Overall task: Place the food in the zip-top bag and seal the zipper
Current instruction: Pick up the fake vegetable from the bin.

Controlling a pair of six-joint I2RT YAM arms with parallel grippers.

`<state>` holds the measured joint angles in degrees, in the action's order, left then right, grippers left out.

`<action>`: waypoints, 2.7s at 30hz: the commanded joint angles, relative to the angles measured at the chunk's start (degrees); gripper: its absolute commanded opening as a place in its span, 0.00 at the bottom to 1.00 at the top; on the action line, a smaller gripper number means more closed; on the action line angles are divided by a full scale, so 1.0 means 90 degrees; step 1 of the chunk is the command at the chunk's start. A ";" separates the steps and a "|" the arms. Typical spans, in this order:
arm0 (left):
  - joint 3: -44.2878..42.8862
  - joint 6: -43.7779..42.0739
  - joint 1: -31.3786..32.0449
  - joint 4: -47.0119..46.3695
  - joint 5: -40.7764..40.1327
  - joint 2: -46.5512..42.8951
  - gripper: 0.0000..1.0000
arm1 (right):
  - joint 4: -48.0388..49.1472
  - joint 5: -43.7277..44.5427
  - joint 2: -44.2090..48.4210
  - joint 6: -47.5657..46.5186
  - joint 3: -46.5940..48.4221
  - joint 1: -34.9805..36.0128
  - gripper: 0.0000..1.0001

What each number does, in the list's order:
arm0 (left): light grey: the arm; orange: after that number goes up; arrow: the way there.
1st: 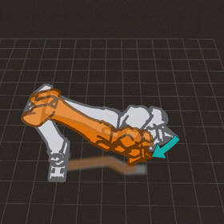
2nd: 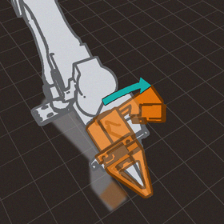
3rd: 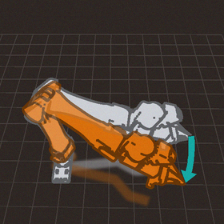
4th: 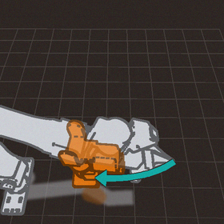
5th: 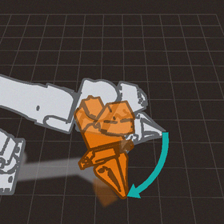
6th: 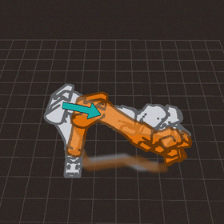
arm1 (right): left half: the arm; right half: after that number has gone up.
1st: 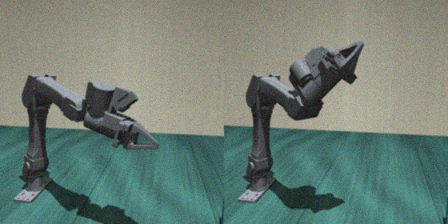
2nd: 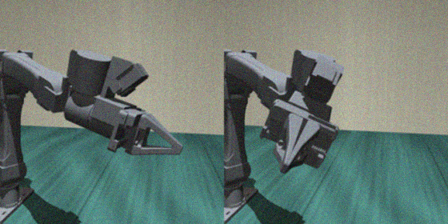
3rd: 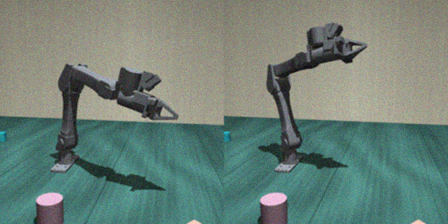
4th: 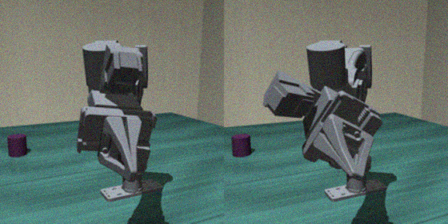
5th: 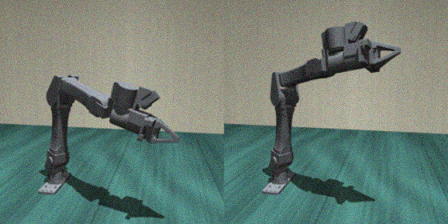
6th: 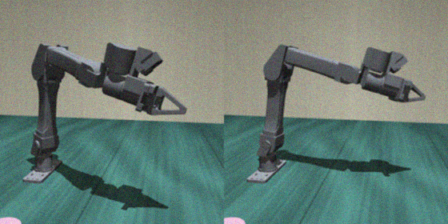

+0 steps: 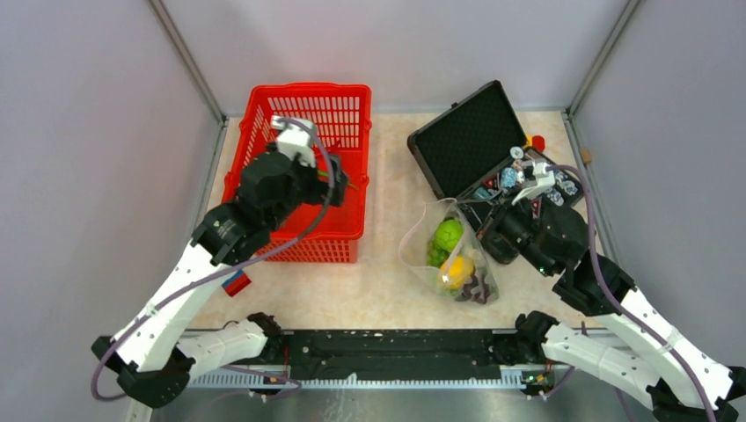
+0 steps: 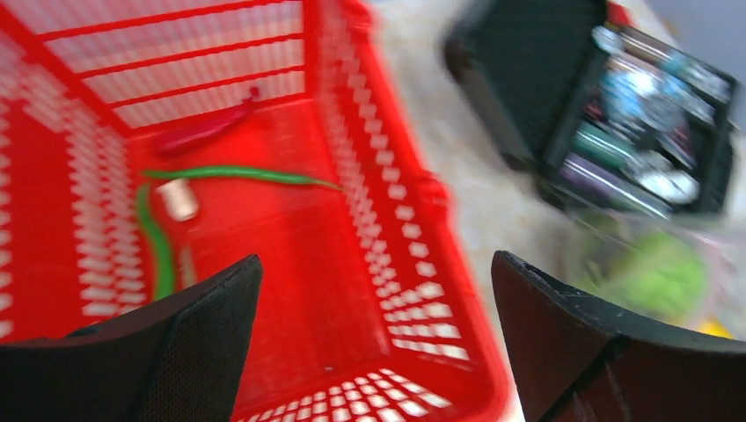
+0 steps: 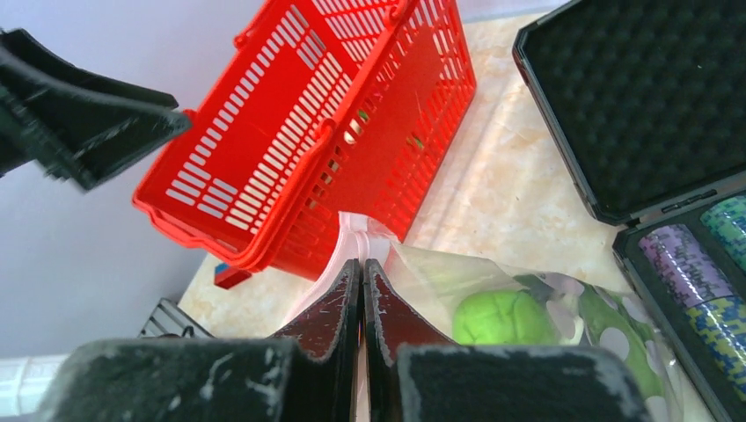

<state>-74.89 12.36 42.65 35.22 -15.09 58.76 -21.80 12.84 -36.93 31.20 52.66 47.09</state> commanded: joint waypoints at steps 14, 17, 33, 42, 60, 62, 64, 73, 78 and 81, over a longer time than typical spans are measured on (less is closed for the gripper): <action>-0.0296 -0.0299 -0.4036 0.0756 0.1615 0.2743 0.96 | 0.1172 -0.0252 0.0088 0.0492 -0.0126 0.0023 0.00; -0.0679 -0.0349 -0.4248 0.1077 0.1445 0.3399 0.94 | 0.1196 -0.0311 0.0104 0.0558 -0.0151 0.0022 0.00; -0.0377 0.0345 -0.4241 0.0969 -0.0160 0.4829 0.85 | 0.1192 -0.0090 0.0302 0.0545 -0.0323 0.0025 0.00; -0.0141 0.0366 -0.4260 0.0515 0.0108 0.5375 0.82 | 0.1101 0.0016 0.0383 0.0483 -0.0334 0.0029 0.00; 0.0124 0.0159 -0.4373 0.0227 0.2484 0.4939 0.48 | 0.1099 0.0206 0.0469 0.0540 -0.0388 0.0022 0.01; 0.0130 0.0167 -0.4378 0.0181 0.2509 0.4856 0.51 | 0.1121 0.0200 0.0452 0.0555 -0.0393 0.0023 0.01; 0.0112 0.0178 -0.4378 0.0152 0.2538 0.4838 0.58 | 0.1152 0.0191 0.0442 0.0562 -0.0393 0.0024 0.01; 0.0186 0.0325 -0.4392 -0.0141 0.2428 0.4900 0.54 | 0.1138 0.0158 0.0336 0.0577 -0.0329 0.0022 0.01; 0.0225 0.0401 -0.4417 -0.0155 0.2057 0.4935 0.45 | 0.1142 0.0172 0.0300 0.0566 -0.0289 0.0022 0.01; 0.0361 0.0473 -0.4450 -0.0333 0.1899 0.4783 0.40 | 0.1147 0.0151 0.0251 0.0566 -0.0275 0.0027 0.01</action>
<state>-73.30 15.35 3.16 35.38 4.99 104.49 -15.86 13.69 -34.44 36.10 48.36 47.09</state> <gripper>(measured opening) 0.432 0.008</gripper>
